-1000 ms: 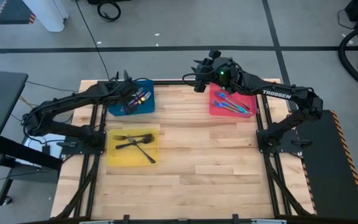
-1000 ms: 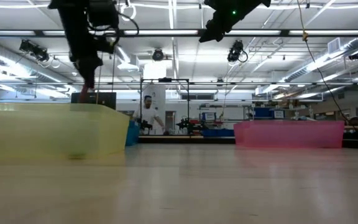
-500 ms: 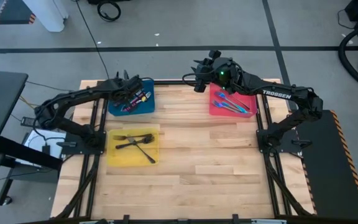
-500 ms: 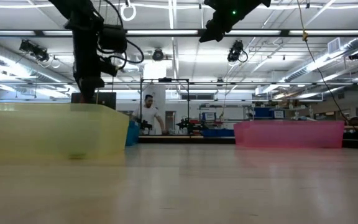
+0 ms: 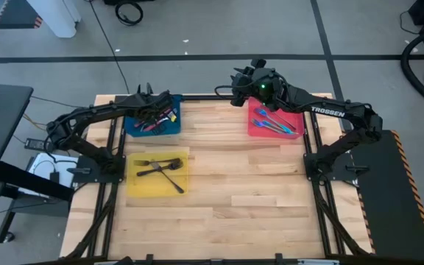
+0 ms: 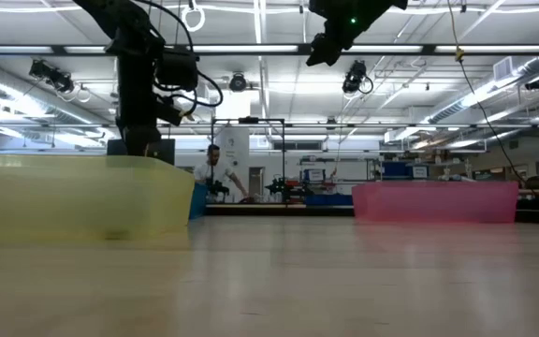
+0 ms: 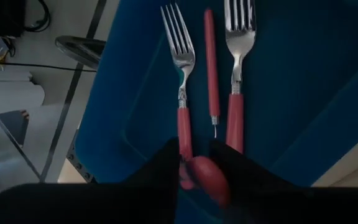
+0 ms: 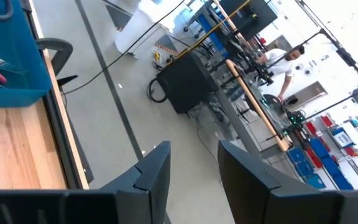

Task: Sort silverware by color (type)
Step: Put the pink fork into the blue bin, then return to Home Position

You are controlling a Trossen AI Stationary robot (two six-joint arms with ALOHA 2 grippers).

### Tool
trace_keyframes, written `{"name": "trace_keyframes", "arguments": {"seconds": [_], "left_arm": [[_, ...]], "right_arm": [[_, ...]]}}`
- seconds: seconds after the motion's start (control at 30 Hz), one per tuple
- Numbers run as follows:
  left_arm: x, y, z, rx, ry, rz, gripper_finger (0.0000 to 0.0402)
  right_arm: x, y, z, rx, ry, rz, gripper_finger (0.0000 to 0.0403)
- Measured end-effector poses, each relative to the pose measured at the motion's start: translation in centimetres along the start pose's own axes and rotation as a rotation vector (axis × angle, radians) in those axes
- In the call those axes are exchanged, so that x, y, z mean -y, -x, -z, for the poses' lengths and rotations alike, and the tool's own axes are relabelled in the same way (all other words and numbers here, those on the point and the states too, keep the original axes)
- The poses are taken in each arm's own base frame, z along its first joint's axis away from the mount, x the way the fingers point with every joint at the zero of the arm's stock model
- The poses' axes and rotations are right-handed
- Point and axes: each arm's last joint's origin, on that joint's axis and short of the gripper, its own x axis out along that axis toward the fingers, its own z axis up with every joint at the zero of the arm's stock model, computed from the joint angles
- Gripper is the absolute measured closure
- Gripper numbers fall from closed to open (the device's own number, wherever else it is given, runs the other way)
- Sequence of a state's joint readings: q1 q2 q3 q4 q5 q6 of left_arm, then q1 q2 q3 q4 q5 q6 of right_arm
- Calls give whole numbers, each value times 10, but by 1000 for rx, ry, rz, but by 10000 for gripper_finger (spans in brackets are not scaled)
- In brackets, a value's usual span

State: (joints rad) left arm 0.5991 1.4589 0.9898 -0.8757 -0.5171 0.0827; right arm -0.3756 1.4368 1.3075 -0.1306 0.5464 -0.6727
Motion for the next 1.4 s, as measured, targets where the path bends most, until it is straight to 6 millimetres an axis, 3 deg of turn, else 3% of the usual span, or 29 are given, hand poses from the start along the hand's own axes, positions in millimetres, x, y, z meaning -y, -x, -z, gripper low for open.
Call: {"name": "trace_keyframes", "arguments": {"seconds": [0.2, 0.37, 0.57, 0.7, 0.83, 1.03, 1.17, 1.4], "left_arm": [[-3, 8, -10, 69, 55, -2, 281], [-12, 27, -25, 142, 132, -2, 271], [-20, 63, -44, 267, 151, 6, 271], [-24, 101, -41, 393, 136, 21, 271], [-29, 134, -14, 531, 169, 91, 271], [-30, 163, 45, 768, 235, 191, 271], [-23, 161, 80, 919, 293, 272, 271], [3, 123, 119, 1162, 337, 358, 271]], "right_arm": [[0, 0, 1, -8, 6, -2, 260], [-1, 0, 2, -30, 18, 0, 261], [1, 3, 2, -52, -27, 40, 261], [8, 21, -4, -18, -146, 58, 261], [19, 50, -5, 37, -288, -42, 261], [35, 98, 1, 155, -456, -400, 261], [40, 128, 10, 260, -499, -638, 261], [26, 163, 44, 340, -499, -815, 261]]}}
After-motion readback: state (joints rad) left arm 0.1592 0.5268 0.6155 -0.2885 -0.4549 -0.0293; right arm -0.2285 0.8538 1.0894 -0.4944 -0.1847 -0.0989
